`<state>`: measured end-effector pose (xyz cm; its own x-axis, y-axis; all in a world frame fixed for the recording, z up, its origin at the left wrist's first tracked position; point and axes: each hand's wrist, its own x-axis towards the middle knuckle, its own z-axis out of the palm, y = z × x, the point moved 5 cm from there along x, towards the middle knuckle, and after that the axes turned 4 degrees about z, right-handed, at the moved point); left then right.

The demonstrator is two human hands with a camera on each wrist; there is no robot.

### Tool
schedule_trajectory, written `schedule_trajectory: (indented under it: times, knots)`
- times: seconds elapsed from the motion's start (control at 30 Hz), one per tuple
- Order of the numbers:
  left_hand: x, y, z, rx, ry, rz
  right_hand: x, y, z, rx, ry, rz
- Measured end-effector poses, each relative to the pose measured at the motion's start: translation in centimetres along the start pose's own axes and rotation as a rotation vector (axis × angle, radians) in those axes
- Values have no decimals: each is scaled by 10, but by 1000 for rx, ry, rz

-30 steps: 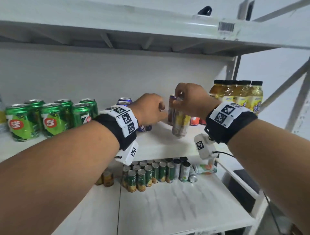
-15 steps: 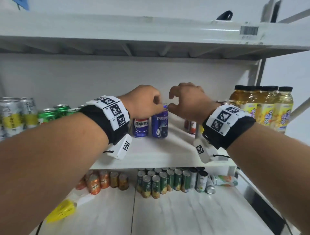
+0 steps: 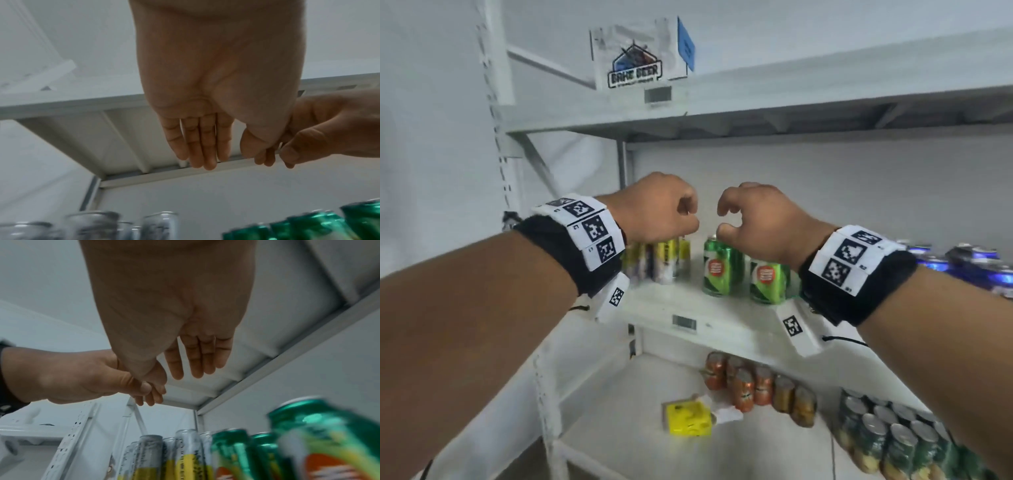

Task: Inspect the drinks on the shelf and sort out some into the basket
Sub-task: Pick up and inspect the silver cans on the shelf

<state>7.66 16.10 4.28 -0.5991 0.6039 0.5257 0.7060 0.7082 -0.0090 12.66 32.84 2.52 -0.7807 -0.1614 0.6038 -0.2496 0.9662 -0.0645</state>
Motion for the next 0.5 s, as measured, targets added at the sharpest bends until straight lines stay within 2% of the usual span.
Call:
schedule_trajectory:
  times: [0.2, 0.37, 0.5]
  knots:
    - [-18, -126, -3, 54, -35, -43, 76, -72, 66, 7, -22, -45]
    - [-21, -186, 9, 32, -57, -36, 115, -103, 107, 1, -69, -12]
    - [-23, -210, 18, 9, -49, 1, 131, -127, 126, 22, -86, -26]
